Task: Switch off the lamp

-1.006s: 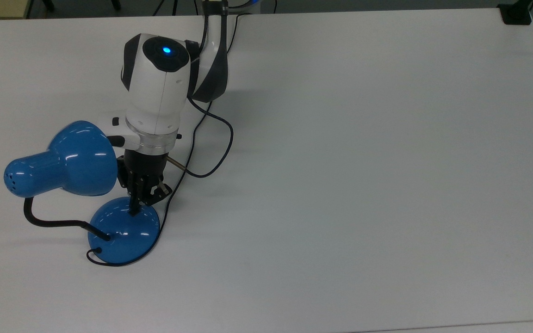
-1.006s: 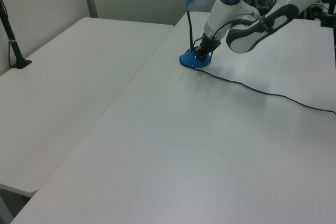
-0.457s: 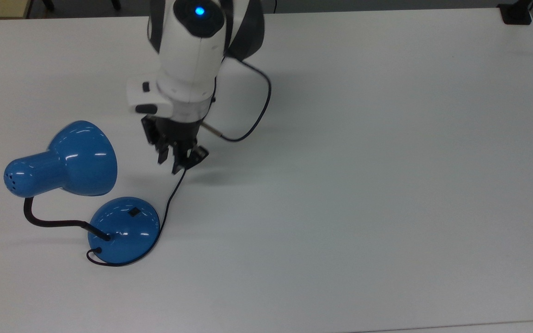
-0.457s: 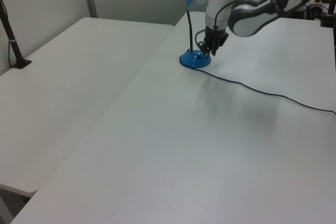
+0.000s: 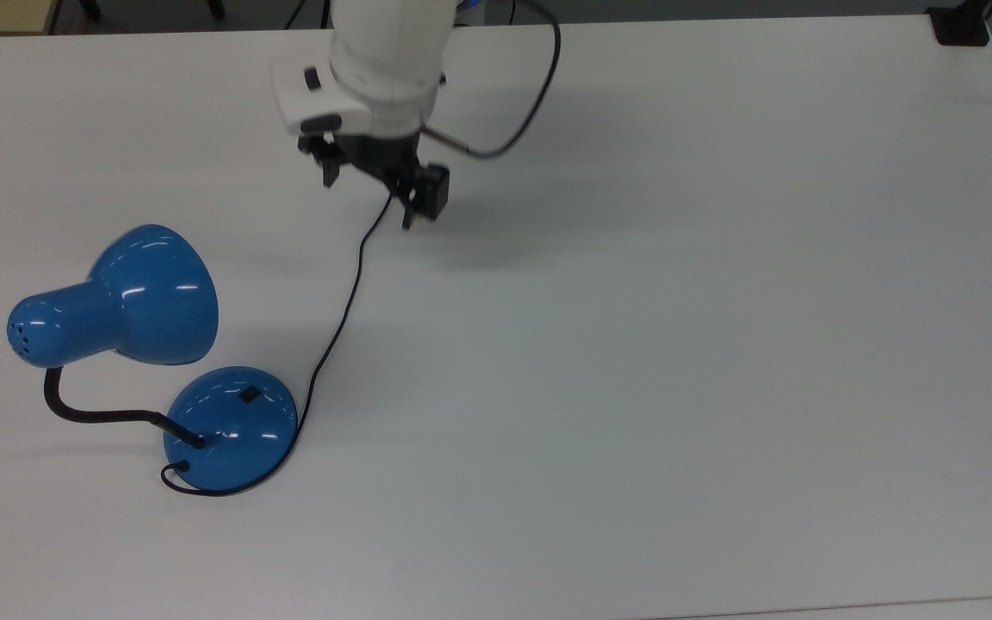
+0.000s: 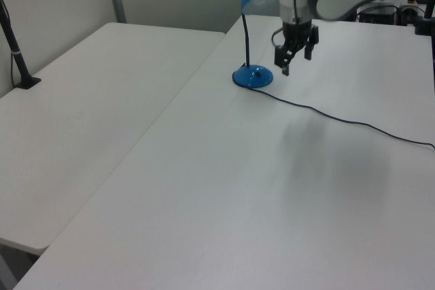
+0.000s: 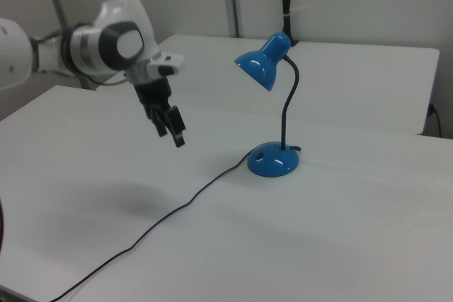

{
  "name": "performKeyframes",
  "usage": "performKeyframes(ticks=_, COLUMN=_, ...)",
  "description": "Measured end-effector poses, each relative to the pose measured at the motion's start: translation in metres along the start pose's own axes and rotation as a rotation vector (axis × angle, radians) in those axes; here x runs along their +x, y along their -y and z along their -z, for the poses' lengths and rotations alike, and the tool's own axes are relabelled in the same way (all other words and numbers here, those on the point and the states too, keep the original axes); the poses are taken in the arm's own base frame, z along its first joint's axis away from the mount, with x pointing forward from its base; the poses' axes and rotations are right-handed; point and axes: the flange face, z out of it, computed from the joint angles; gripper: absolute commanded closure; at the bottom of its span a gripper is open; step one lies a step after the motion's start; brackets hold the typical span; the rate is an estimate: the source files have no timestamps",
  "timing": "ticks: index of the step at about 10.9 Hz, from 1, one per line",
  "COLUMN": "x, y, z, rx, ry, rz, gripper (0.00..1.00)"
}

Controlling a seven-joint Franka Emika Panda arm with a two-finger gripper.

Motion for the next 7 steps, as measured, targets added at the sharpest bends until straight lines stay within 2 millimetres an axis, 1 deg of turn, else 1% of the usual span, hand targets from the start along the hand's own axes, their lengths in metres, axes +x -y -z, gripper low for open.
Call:
performKeyframes(ticks=1, x=-0.006, y=-0.019, z=0.024, rx=0.038, ry=0.051, rz=0.071, gripper=0.00)
performKeyframes(ticks=2, x=-0.011, y=-0.044, z=0.048, rx=0.081, ry=0.092, rz=0.140, gripper=0.00)
performKeyframes(ticks=3, x=-0.013, y=-0.071, z=0.067, rx=0.111, ry=0.115, rz=0.203, gripper=0.00)
performKeyframes(ticks=4, x=-0.013, y=-0.095, z=0.080, rx=0.125, ry=0.128, rz=0.251, gripper=0.00)
performKeyframes(ticks=5, x=-0.012, y=-0.108, z=0.085, rx=0.127, ry=0.134, rz=0.276, gripper=0.00)
performKeyframes(ticks=6, x=-0.011, y=-0.110, z=0.083, rx=0.128, ry=0.138, rz=0.285, gripper=0.00)
performKeyframes(ticks=7, x=-0.010, y=-0.108, z=0.078, rx=0.127, ry=0.146, rz=0.287, gripper=0.00)
